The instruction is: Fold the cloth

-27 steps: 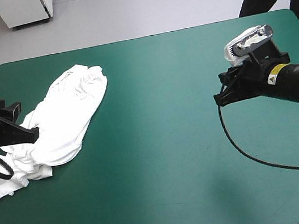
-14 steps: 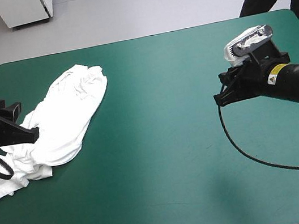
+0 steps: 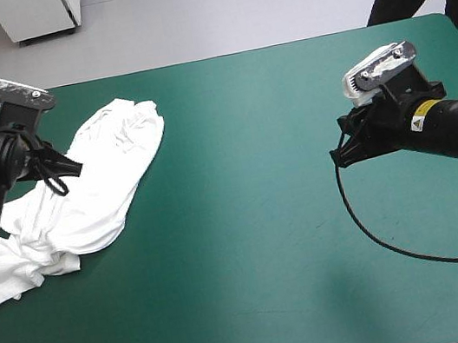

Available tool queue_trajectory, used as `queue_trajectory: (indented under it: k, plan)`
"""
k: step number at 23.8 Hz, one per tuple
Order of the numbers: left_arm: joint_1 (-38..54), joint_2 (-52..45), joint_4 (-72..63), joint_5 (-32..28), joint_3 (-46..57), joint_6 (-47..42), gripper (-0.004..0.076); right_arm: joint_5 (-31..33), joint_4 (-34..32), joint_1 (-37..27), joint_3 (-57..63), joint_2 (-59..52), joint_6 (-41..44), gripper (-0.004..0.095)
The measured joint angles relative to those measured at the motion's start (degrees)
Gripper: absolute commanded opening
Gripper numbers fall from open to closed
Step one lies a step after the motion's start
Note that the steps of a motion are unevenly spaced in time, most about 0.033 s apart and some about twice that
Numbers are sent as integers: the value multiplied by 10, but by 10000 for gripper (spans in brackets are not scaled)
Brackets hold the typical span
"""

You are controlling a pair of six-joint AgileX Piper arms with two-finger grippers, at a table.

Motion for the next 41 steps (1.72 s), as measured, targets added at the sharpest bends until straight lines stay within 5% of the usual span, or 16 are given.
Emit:
queue_trajectory:
  k: [8, 18, 21, 25, 33, 41]
  plan:
    - [186, 234, -184, -27, -61, 28, 335, 3, -4, 0, 0, 0, -15, 253]
    - [206, 397, -277, -70, -63, 80, 364, 3, -4, 0, 0, 0, -17, 252]
    - [206, 408, -282, -73, -69, 81, 270, 3, -4, 0, 0, 0, -17, 252]
    - [208, 412, -303, -70, -73, 91, -18, 3, -22, 18, 0, 0, -18, 252]
    - [189, 415, -335, -60, -75, 136, -22, 30, -117, 51, 0, 0, 36, 253]
    - [13, 415, -332, -48, -79, 141, -22, 90, -199, 51, 21, 0, 81, 253]
